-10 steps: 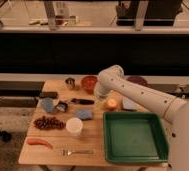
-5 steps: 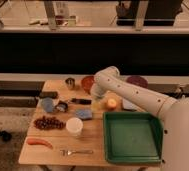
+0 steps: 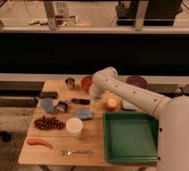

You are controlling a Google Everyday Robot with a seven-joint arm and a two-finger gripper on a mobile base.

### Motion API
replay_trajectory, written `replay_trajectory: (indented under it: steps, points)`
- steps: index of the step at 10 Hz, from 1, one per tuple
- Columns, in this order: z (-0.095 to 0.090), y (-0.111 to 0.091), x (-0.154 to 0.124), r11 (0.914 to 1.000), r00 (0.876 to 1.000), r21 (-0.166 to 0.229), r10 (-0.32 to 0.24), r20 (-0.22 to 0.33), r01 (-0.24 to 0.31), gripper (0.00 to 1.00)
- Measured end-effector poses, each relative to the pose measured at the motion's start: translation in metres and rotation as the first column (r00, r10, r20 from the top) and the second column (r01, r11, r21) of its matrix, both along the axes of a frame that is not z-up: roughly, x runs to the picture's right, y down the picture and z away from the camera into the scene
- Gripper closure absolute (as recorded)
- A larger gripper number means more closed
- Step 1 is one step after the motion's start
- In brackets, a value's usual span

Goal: Wipe table surface with brush

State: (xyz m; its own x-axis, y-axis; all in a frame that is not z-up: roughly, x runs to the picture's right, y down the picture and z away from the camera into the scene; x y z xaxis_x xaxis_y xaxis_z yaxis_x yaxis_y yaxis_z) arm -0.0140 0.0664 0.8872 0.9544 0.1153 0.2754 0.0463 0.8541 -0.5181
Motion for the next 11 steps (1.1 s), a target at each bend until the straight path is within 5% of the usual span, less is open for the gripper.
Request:
replay_trajectory:
  steps: [4,11]
  points:
    - [0.012,-0.019,-0.026,0.9992,0.999,-0.015,-0.036,0.03,0.037,0.2]
    - [0.014,-0.019,-0.046,0.9985,0.997,-0.007,-0.053,0.063,0.053,0.2]
